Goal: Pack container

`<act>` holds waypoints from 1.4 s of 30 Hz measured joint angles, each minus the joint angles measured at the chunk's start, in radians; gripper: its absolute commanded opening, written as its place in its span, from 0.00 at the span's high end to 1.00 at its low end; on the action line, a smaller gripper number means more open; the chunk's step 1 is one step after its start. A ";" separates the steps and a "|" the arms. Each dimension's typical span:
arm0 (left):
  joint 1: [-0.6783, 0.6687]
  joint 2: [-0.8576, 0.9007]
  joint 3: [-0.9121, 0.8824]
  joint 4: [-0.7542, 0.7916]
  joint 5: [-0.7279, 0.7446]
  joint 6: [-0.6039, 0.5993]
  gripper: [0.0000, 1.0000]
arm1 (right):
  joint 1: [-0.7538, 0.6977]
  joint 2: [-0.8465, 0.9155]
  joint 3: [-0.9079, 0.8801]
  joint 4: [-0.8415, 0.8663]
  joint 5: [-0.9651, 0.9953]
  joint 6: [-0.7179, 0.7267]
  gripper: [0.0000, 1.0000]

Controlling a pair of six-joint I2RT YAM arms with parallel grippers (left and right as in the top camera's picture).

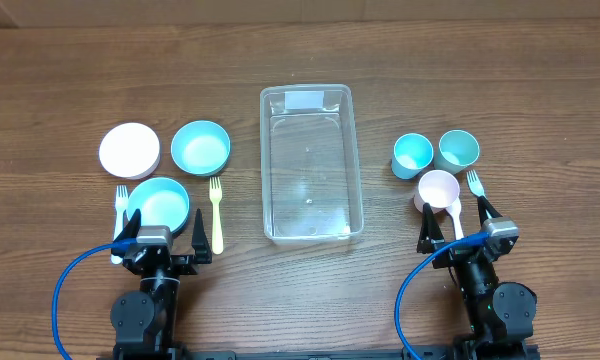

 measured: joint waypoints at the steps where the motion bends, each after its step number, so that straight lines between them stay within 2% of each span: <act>1: 0.000 0.000 0.000 0.000 0.000 0.000 0.00 | 0.000 0.000 0.000 0.000 -0.001 0.000 0.00; 28: 0.000 0.000 0.000 0.000 0.000 0.000 0.00 | 0.000 0.000 0.000 0.001 0.003 0.000 0.00; 32: 0.000 0.000 0.000 0.000 0.000 0.000 0.00 | 0.000 0.000 0.000 0.140 0.010 -0.016 0.00; 34: 0.000 0.000 0.000 0.000 0.000 0.000 0.00 | 0.000 -0.001 0.028 0.078 -0.010 0.022 0.00; 37: 0.000 0.000 -0.002 0.000 0.000 0.000 0.00 | 0.000 0.076 0.274 -0.208 -0.011 0.074 0.00; 39: 0.000 0.000 -0.003 0.001 0.000 0.000 0.00 | 0.000 0.171 0.472 -0.328 -0.012 0.084 0.00; 42: 0.000 0.000 -0.005 0.000 0.000 0.000 0.00 | 0.000 0.389 0.806 -0.585 -0.011 0.090 0.00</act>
